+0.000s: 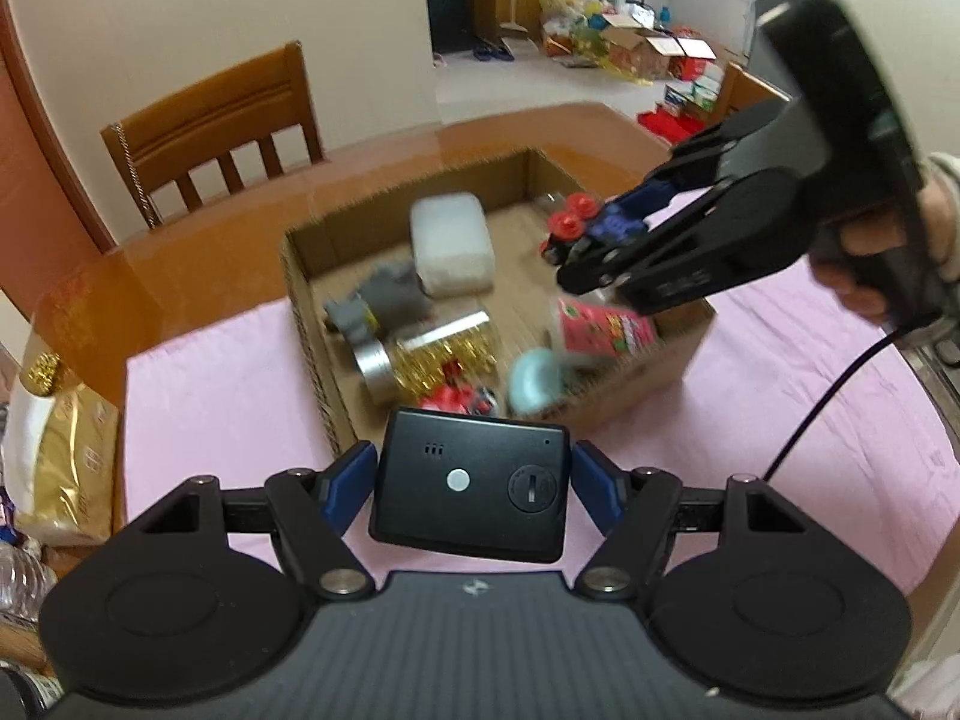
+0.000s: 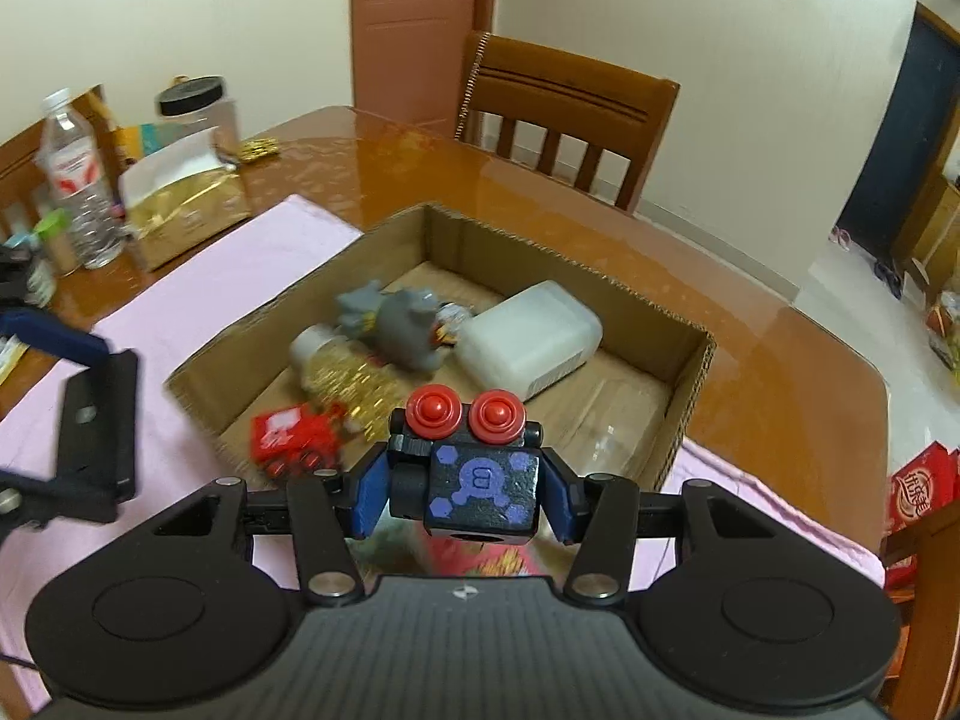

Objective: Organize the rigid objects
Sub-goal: 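Carry the black power bank and robot toy into the box and release both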

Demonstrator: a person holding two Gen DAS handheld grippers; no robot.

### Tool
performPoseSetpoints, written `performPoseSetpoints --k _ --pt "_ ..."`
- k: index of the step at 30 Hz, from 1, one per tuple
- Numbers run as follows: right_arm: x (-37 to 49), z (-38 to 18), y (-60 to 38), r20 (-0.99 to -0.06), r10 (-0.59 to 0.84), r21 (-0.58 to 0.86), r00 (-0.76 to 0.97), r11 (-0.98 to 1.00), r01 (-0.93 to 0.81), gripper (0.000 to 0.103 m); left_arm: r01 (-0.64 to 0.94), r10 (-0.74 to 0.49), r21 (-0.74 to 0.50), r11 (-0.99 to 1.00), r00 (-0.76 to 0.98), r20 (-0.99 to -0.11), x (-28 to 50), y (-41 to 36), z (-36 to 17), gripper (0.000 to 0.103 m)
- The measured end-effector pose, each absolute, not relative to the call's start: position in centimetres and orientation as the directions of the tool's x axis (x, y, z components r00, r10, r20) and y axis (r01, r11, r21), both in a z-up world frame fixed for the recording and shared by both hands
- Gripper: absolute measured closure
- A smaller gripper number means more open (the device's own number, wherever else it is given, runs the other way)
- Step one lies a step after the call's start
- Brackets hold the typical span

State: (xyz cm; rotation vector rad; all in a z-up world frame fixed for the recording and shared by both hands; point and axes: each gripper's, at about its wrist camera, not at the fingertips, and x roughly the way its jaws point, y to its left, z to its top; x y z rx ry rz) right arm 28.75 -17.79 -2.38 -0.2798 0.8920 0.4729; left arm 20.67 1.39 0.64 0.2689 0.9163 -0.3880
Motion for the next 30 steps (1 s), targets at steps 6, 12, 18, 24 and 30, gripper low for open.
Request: performPoseSetpoints --k 6,12,18,24,30 --pt "31.0 -3.2 -16.7 -0.79 0.28 -0.032 0.545 0.869 -0.494 0.004 0.404 -0.185 0.083 0.911 0.58 -0.794 22.7 1.8 1.1 0.033" --pt "29.0 -2.3 -17.2 -0.775 0.304 -0.012 0.554 0.87 -0.494 0.0 0.393 -0.181 0.083 0.916 0.589 -0.788 25.4 1.7 1.1 0.033" --pt "26.5 -1.8 -17.7 -0.785 0.256 -0.053 0.564 0.879 -0.473 0.0 0.402 -0.198 0.079 0.912 0.602 -0.774 28.7 0.1 0.8 0.033" --pt "24.9 -1.2 -18.7 -0.782 0.233 -0.054 0.578 0.899 -0.435 0.0 0.389 -0.181 0.081 0.918 0.591 -0.786 32.4 -1.4 -0.8 0.033" --pt "24.3 -0.6 -19.3 -0.777 0.217 -0.047 0.59 0.916 -0.398 0.0 0.316 -0.135 0.055 0.947 0.548 -0.826 34.3 -1.1 -3.3 0.033"
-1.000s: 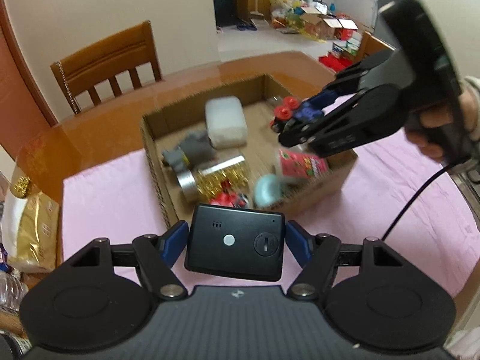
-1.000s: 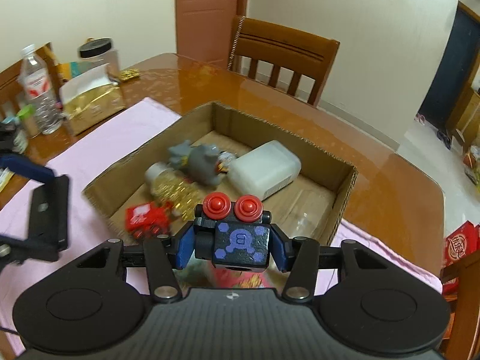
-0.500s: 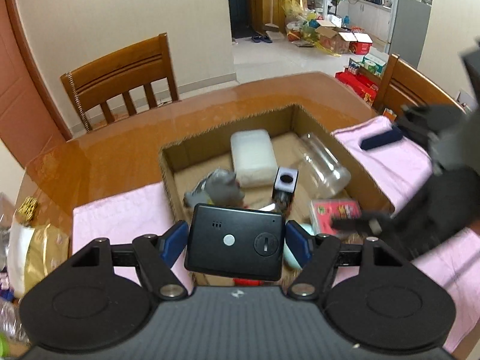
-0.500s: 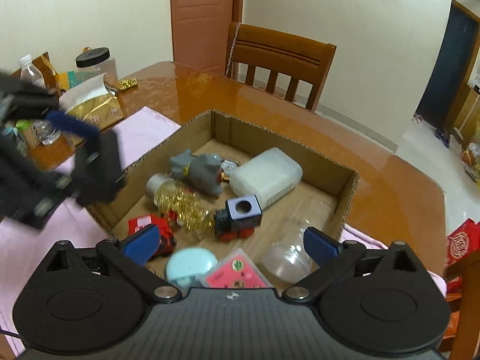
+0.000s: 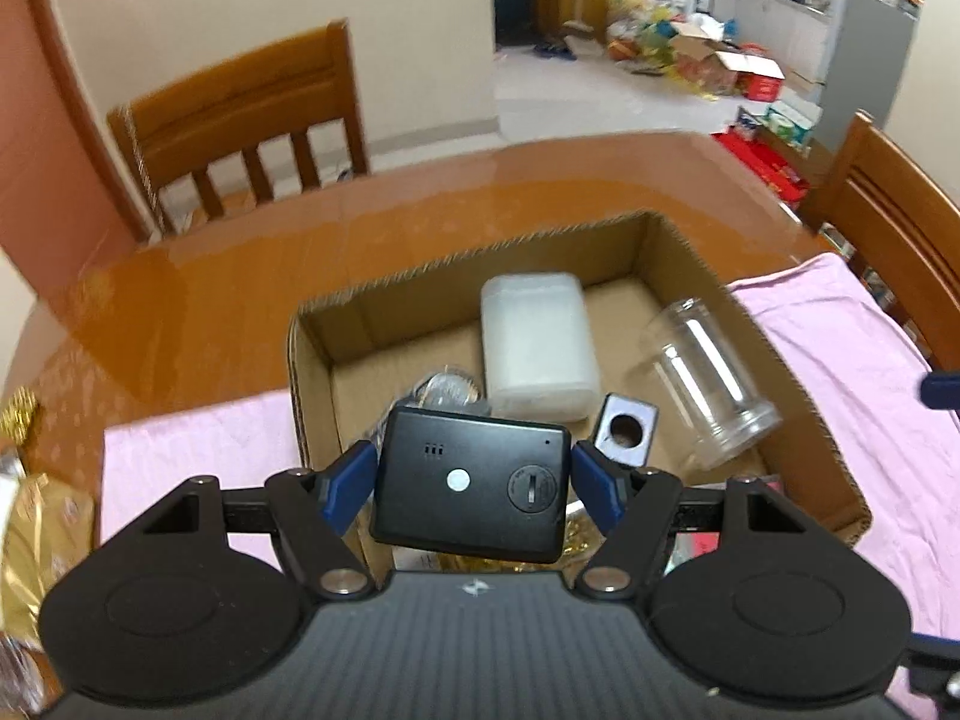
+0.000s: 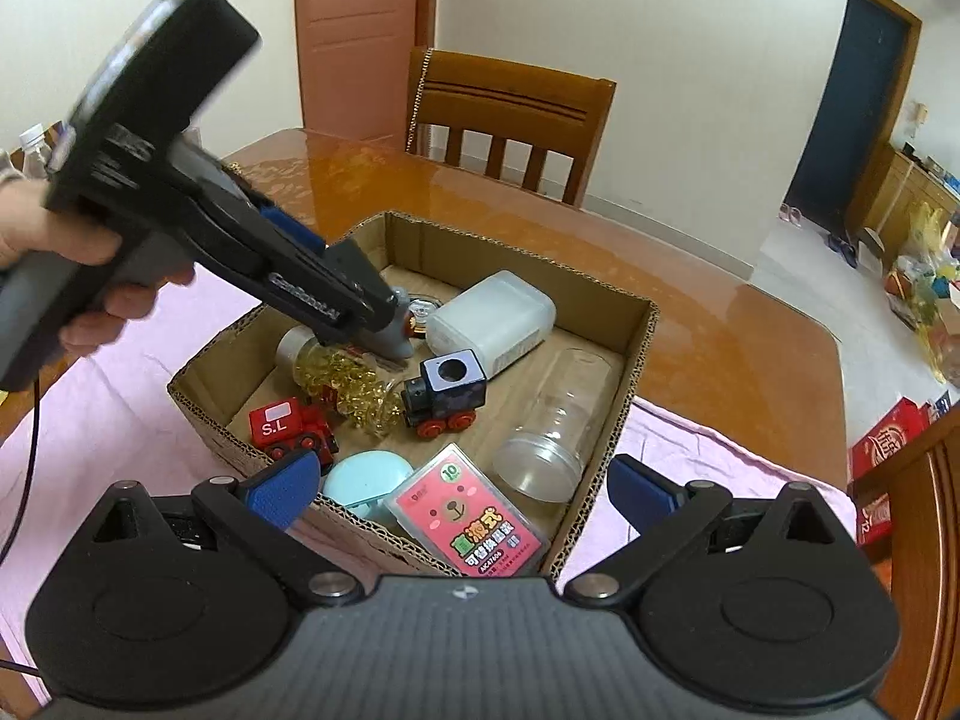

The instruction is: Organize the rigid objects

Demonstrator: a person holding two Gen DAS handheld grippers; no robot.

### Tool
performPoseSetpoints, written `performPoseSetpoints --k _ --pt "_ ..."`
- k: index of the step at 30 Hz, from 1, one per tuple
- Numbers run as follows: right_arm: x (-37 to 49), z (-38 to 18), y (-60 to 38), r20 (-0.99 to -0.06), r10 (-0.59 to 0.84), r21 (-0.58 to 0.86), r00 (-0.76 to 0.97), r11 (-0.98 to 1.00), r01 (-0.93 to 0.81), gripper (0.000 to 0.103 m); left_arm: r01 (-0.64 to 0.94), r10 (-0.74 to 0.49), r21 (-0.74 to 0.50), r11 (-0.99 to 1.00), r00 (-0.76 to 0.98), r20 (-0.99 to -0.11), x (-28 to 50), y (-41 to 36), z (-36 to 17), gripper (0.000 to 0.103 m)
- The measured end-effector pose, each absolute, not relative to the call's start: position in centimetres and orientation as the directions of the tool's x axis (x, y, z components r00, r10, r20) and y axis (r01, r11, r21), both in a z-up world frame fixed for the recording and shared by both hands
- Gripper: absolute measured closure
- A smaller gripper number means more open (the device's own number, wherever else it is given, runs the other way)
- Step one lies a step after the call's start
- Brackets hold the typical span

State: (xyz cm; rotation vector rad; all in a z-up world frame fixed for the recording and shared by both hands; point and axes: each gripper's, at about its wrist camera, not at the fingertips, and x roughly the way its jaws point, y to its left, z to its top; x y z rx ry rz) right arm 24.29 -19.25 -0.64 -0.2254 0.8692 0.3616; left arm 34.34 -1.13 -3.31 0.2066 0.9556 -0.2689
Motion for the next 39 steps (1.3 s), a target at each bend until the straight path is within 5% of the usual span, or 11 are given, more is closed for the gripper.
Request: performPoseSetpoints --k 5,7,11,23,39 --pt "23.9 -0.4 -19.2 -0.775 0.213 -0.051 0.595 0.917 -0.395 0.0 0.275 -0.11 0.053 0.96 0.542 -0.833 34.2 -0.2 -3.7 0.029" --pt "23.9 -0.4 -19.1 -0.774 0.211 -0.053 0.597 0.918 -0.393 0.0 0.253 -0.102 0.05 0.966 0.551 -0.828 34.3 0.2 -3.5 0.01" --pt "24.0 -0.4 -18.7 -0.776 0.216 -0.045 0.593 0.918 -0.394 0.0 0.247 -0.112 0.049 0.968 0.596 -0.795 33.6 0.8 -2.3 0.003" --pt "24.2 -0.2 -17.9 -0.813 0.124 -0.067 0.568 0.951 -0.303 0.0 0.217 -0.078 0.102 0.971 0.687 -0.723 27.8 2.1 1.3 0.003" --pt "20.3 1.7 -17.3 -0.858 -0.047 -0.063 0.511 0.998 -0.014 0.0 0.05 0.006 0.045 0.998 0.605 -0.796 20.7 2.6 2.7 0.003"
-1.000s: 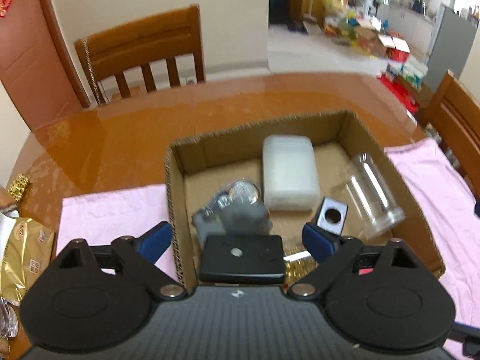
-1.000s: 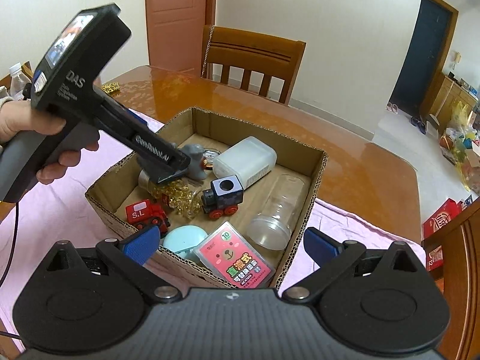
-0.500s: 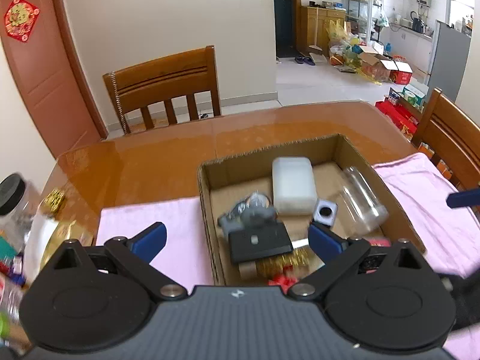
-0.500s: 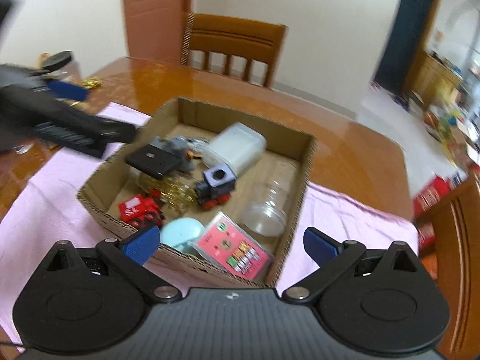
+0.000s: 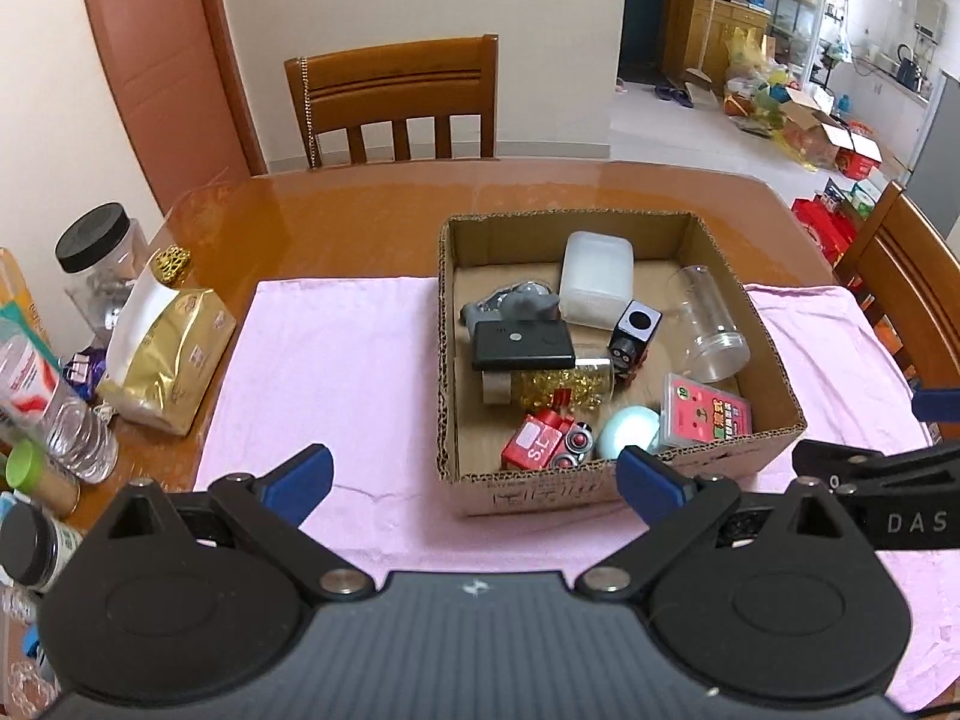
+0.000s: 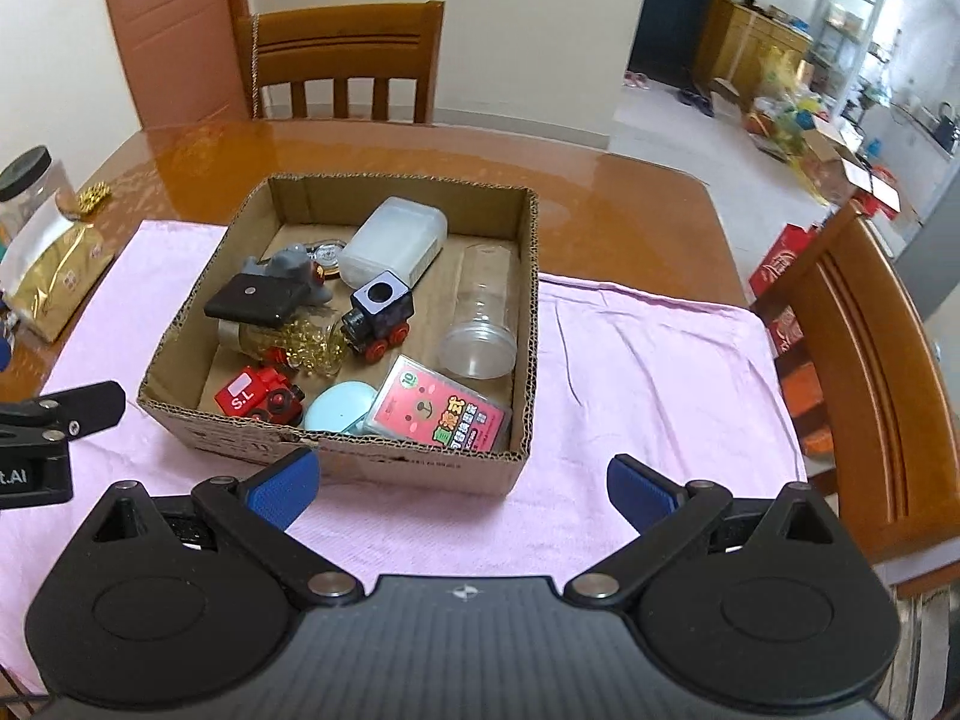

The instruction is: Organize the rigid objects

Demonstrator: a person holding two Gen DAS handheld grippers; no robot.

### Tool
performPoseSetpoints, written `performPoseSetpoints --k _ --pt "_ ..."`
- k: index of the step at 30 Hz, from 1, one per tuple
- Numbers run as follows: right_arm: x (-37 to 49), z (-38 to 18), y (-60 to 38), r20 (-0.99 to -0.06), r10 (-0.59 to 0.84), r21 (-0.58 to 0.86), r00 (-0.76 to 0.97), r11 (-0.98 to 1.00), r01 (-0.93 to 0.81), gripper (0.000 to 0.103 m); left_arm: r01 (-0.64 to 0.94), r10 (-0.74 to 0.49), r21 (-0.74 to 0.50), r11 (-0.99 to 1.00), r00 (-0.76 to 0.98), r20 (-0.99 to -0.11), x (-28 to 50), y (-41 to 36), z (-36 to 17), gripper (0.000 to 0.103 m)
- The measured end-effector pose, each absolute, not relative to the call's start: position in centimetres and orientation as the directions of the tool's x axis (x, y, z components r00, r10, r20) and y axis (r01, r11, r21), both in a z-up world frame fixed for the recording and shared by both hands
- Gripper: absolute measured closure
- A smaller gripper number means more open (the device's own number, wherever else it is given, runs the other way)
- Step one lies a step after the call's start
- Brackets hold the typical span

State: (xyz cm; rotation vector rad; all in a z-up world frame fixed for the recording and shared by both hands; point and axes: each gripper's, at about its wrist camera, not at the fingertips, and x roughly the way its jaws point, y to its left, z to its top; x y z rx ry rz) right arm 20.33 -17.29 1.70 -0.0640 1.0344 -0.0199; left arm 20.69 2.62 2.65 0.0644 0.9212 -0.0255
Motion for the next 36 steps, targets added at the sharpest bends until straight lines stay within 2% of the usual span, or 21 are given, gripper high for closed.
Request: performPoseSetpoints --k 36 --pt "19.8 3.0 -16.9 -0.84 -0.062 -0.052 0.539 0.998 0.033 0.0 0.033 0.036 0.069 0.997 0.594 -0.804 20.4 1.7 3.2 0.003"
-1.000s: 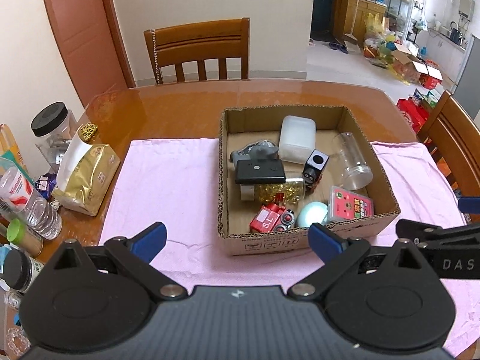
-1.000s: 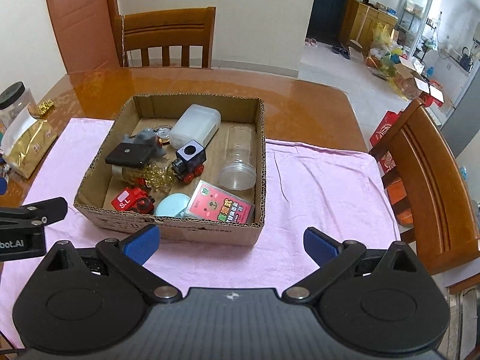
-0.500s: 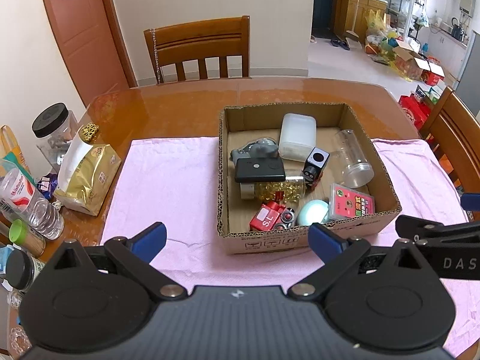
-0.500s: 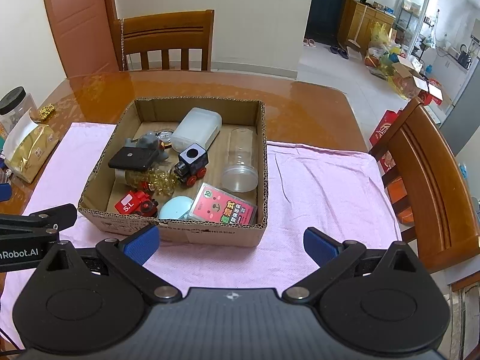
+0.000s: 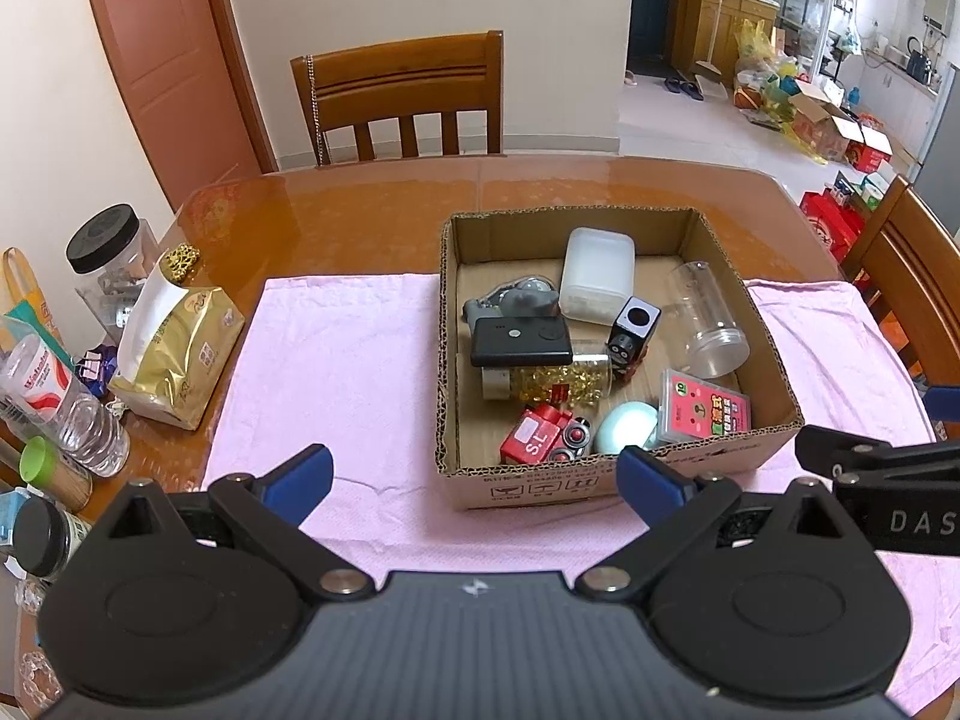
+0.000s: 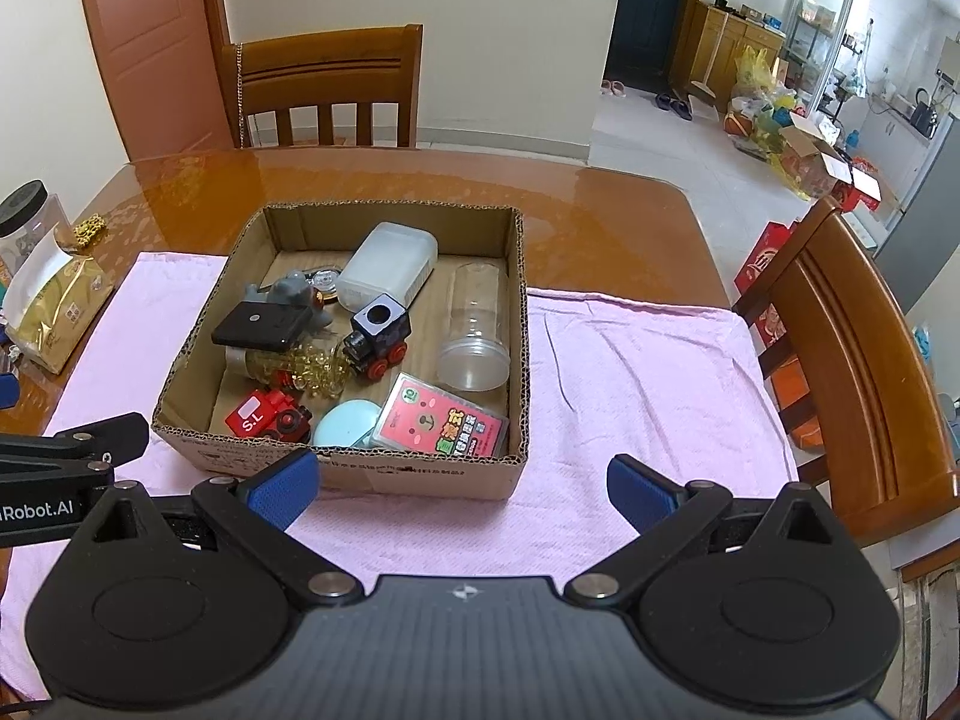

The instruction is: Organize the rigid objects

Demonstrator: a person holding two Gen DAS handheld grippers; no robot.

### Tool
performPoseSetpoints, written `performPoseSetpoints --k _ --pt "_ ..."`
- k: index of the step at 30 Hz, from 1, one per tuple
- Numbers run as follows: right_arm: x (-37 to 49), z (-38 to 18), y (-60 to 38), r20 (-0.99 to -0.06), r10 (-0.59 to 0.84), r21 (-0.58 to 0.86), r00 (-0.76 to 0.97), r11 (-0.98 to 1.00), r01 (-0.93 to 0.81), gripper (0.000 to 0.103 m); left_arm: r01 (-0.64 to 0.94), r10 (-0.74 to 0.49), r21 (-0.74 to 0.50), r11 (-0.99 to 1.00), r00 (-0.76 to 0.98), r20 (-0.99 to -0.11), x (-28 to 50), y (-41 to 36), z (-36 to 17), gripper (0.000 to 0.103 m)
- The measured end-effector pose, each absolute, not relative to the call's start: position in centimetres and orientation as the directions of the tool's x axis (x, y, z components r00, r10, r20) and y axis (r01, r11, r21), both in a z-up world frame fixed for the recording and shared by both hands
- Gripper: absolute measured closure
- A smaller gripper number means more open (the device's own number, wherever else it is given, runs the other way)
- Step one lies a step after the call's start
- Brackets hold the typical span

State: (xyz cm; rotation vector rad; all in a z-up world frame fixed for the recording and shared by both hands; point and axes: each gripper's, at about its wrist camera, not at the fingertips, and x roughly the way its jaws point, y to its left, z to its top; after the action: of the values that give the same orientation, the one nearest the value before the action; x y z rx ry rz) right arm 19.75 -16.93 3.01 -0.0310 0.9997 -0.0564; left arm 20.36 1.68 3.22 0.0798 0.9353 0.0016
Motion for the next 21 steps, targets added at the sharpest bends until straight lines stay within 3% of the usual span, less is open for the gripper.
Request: performPoseSetpoints --k 21 --pt "19.72 3.01 -16.69 -0.841 -0.057 -0.044 0.538 0.998 0.037 0.0 0.031 0.044 0.077 0.997 0.591 -0.806 20.31 1.38 3.21 0.003"
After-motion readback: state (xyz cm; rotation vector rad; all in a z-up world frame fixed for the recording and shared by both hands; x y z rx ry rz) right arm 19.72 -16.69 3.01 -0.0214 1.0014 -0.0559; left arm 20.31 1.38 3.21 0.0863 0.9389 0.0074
